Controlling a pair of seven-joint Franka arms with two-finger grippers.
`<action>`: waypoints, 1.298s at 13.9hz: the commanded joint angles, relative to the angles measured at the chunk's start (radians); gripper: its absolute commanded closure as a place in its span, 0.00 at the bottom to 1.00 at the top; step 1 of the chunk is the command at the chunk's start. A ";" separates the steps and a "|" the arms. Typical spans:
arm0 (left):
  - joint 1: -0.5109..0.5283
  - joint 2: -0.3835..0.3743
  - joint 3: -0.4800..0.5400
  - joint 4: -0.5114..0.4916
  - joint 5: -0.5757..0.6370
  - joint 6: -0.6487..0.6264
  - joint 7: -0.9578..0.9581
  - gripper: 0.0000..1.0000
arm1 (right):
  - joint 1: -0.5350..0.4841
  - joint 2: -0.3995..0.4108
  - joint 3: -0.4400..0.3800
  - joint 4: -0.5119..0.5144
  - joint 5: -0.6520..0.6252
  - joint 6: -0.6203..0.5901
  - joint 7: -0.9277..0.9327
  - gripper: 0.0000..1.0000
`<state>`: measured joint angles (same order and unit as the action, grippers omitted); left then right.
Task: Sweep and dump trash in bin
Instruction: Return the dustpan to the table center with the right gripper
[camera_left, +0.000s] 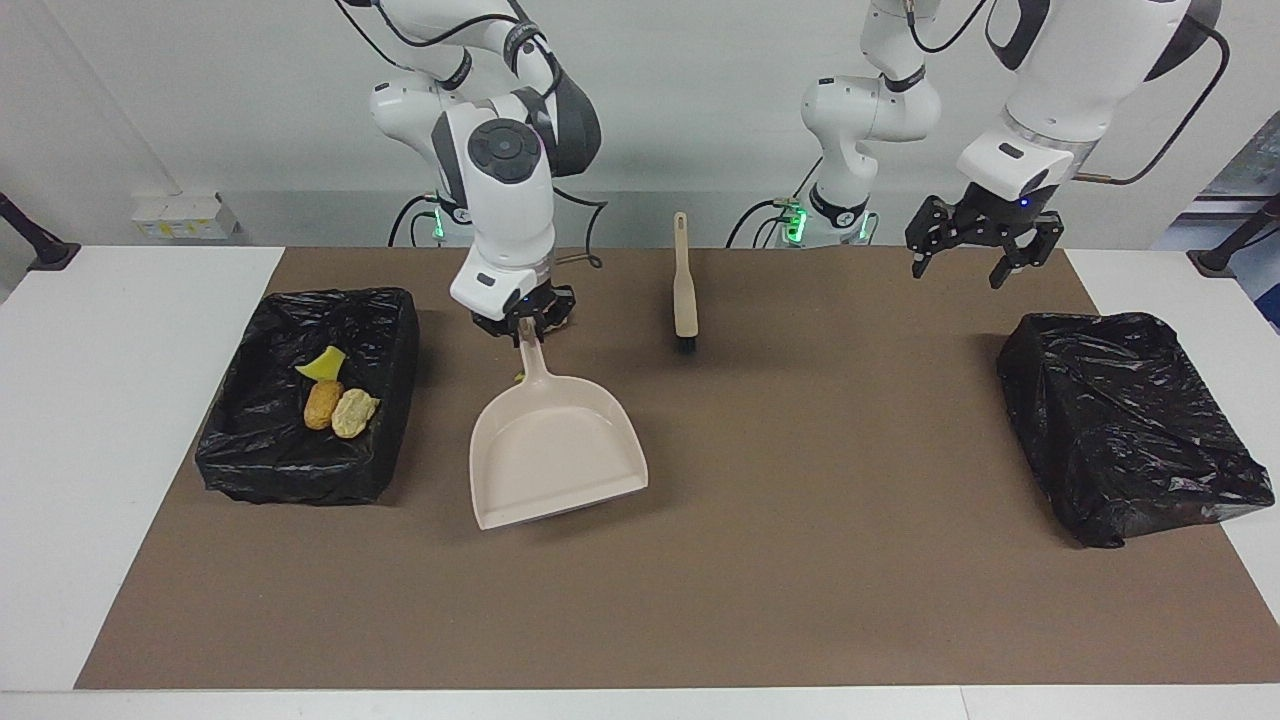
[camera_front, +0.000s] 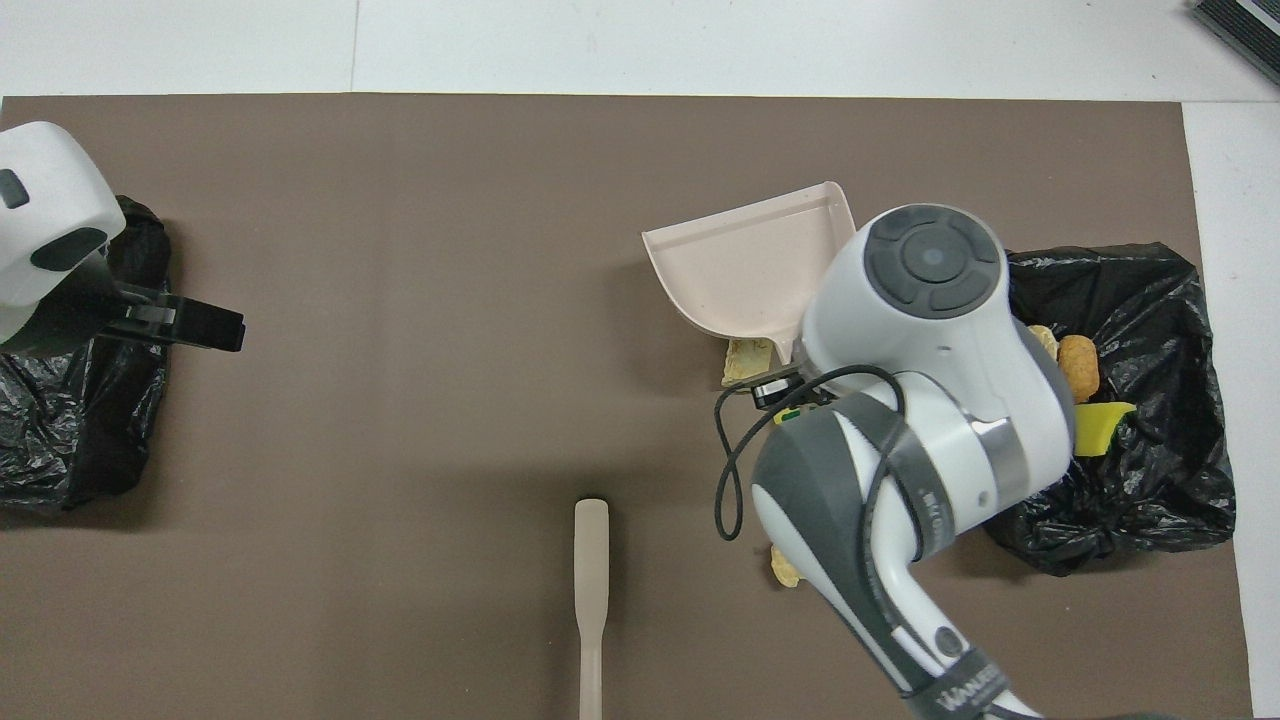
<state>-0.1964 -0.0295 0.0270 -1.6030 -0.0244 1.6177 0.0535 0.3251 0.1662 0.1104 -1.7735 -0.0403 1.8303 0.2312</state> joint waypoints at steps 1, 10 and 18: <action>0.017 0.011 -0.007 0.017 0.001 -0.025 0.008 0.00 | 0.083 0.103 -0.002 0.069 0.016 0.058 0.178 1.00; 0.017 0.048 -0.007 0.090 0.006 -0.062 0.005 0.00 | 0.230 0.358 -0.003 0.296 0.030 0.144 0.415 1.00; 0.012 0.040 -0.010 0.084 0.011 -0.052 -0.004 0.00 | 0.247 0.354 -0.003 0.296 0.031 0.202 0.494 0.00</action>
<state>-0.1904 -0.0015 0.0240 -1.5479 -0.0244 1.5893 0.0535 0.5807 0.5327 0.1058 -1.4885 -0.0213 2.0324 0.7193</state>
